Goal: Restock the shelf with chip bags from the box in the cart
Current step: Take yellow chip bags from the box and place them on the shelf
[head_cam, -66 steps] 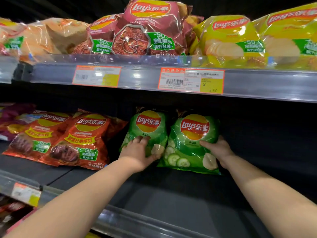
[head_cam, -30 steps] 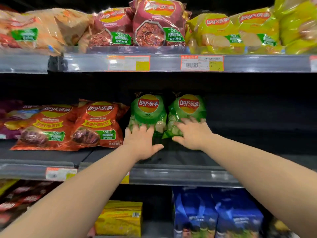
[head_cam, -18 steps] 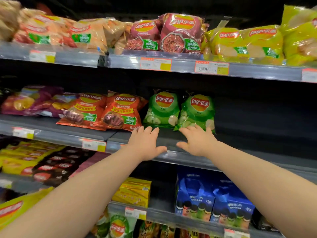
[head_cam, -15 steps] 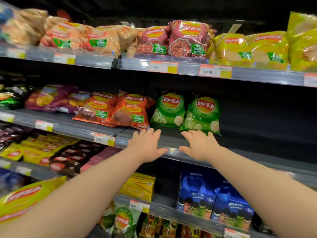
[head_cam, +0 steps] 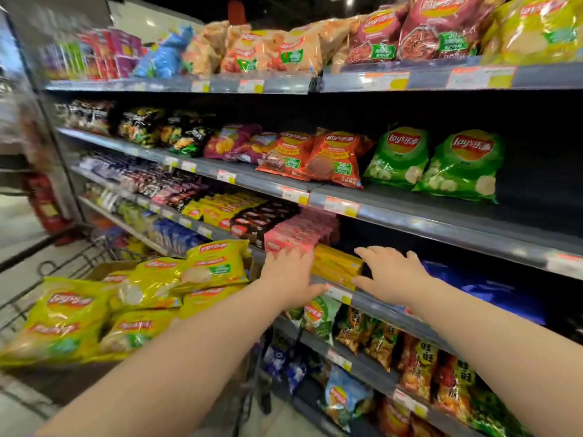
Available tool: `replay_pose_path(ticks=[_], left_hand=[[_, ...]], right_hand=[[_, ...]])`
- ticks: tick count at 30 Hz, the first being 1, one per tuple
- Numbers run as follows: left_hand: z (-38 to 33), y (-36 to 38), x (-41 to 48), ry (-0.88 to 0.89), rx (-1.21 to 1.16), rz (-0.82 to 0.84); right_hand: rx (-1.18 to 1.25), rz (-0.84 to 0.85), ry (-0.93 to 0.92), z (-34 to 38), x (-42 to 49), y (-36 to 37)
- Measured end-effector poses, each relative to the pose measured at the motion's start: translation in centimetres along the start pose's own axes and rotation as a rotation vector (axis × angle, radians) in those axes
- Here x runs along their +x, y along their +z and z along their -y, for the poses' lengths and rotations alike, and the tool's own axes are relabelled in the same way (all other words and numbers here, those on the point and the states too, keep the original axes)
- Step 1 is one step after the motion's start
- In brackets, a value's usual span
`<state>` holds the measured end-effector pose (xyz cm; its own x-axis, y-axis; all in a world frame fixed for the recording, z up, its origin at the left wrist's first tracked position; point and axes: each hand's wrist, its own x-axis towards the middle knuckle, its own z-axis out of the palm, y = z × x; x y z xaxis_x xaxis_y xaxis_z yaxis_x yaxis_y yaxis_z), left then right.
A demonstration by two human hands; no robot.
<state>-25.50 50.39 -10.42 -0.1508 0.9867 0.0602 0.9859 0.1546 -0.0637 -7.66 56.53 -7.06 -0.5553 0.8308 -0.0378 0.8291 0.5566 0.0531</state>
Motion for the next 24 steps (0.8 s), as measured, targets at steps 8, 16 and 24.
replay_pose_path(ticks=[8,16,24], left_hand=[[4.9,1.7,-6.3,-0.134,-0.048,0.037],[13.9,3.6,-8.8,-0.271,-0.029,0.034],[26.1,5.3,-8.2,-0.298,-0.062,0.085]], right_hand=[[-0.002,-0.026,-0.131,5.9,-1.6,0.6],[0.000,-0.007,-0.221,13.5,2.3,0.7],[-0.029,0.022,-0.222,23.1,9.0,1.5]])
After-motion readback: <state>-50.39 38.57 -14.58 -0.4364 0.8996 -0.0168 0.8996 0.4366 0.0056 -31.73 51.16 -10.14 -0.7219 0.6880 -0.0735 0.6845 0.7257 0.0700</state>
